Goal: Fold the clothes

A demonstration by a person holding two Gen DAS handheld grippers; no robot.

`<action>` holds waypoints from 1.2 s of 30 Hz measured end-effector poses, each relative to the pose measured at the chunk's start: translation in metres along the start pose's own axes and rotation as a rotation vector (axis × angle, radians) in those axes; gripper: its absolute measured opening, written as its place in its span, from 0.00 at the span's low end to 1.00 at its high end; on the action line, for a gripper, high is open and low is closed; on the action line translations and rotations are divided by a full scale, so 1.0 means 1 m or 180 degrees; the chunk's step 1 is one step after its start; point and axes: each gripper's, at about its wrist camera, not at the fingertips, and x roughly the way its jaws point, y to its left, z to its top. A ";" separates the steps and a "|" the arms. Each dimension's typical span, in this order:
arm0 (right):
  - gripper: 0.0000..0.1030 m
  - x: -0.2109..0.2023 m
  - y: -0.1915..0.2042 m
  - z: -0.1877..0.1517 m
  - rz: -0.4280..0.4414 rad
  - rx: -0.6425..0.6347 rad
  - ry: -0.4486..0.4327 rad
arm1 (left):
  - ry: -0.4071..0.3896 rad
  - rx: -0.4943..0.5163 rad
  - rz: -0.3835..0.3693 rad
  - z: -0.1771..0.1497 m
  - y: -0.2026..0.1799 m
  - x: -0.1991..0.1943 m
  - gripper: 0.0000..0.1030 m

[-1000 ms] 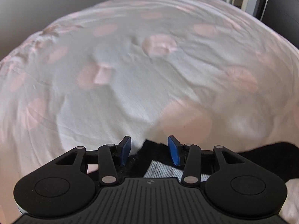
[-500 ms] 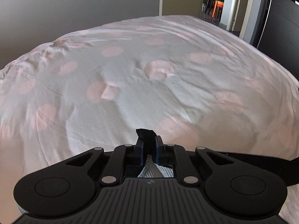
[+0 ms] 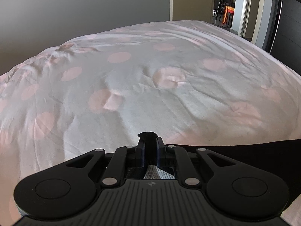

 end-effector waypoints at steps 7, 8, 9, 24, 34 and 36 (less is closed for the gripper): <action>0.06 0.044 0.007 -0.004 -0.0079 -0.0124 0.0136 | 0.0010 0.0020 0.0017 0.000 0.003 0.000 0.11; 0.06 0.045 0.008 -0.004 -0.0091 -0.0158 0.0133 | 0.0011 0.0023 0.0019 0.000 0.003 0.000 0.12; 0.07 0.046 0.010 -0.004 -0.0099 -0.0190 0.0131 | 0.0013 0.0026 0.0022 0.000 0.004 0.001 0.12; 0.38 -0.050 0.077 -0.025 0.0340 -0.0438 -0.0036 | -0.0098 -0.0051 0.0459 -0.016 0.112 -0.099 0.30; 0.38 -0.076 0.208 -0.091 0.1171 -0.0715 0.0354 | 0.0196 -0.0408 0.0679 -0.097 0.210 -0.168 0.30; 0.38 -0.078 0.235 -0.101 0.1293 -0.0823 0.0433 | 0.0316 -0.0360 0.0721 -0.119 0.218 -0.181 0.30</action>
